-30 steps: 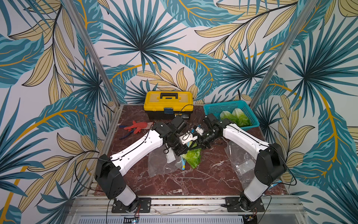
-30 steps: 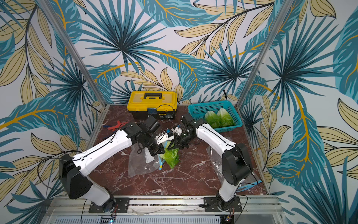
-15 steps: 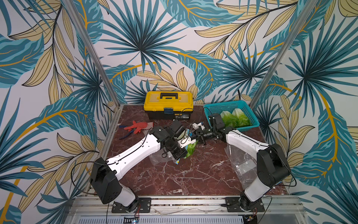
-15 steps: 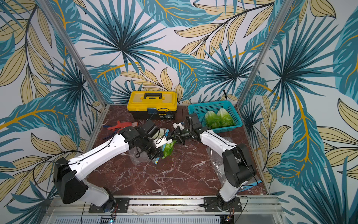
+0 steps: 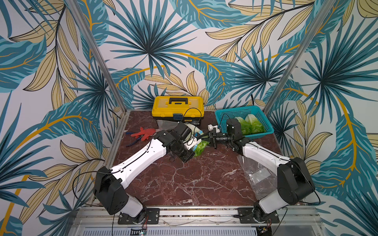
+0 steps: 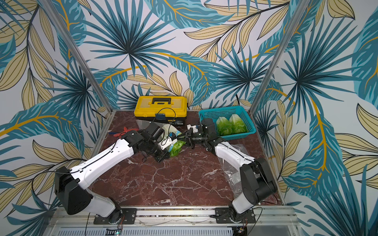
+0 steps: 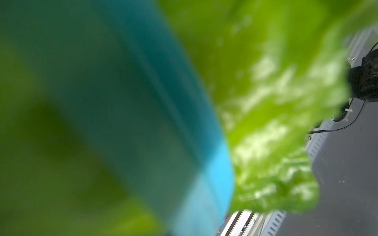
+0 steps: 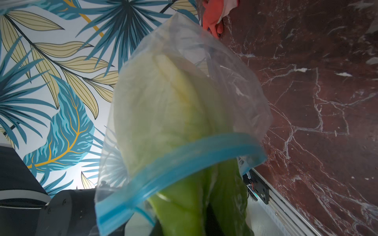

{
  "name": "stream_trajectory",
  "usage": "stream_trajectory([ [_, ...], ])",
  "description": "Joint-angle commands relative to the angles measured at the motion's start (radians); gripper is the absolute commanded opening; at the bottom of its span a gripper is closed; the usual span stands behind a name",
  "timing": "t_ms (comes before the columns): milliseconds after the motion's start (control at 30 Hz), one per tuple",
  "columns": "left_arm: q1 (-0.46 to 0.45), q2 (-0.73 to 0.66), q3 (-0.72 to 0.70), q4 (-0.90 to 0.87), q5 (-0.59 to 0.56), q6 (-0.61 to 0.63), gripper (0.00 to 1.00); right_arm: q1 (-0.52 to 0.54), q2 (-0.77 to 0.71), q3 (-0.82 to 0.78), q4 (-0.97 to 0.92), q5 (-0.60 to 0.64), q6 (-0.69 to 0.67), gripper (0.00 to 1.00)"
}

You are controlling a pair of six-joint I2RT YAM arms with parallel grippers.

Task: Put the chinese cabbages into a zipper bag and zip it
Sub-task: Place the Chinese cabbage in the zipper food storage bag.

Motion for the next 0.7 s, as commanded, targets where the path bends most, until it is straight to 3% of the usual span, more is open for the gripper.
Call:
stream_trajectory([
  [0, 0.003, 0.029, 0.064, -0.032, 0.043, -0.006, 0.01, 0.018, -0.078, -0.038, 0.091, 0.168, 0.078, 0.00],
  [233, -0.007, 0.116, 0.146, -0.007, 0.196, -0.037, 0.03, 0.065, -0.179, -0.150, 0.035, 0.519, 0.138, 0.00],
  [400, 0.022, 0.155, 0.138, -0.006, 0.150, -0.028, 0.09, 0.070, -0.162, -0.200, 0.053, 0.620, 0.199, 0.00],
  [467, 0.045, 0.177, 0.150, -0.007, 0.152, -0.034, 0.15, 0.069, -0.150, -0.197, 0.052, 0.624, 0.214, 0.00],
  [667, 0.082, 0.142, 0.133, 0.015, 0.175, -0.036, 0.46, 0.070, -0.123, -0.170, 0.003, 0.665, 0.237, 0.00],
])
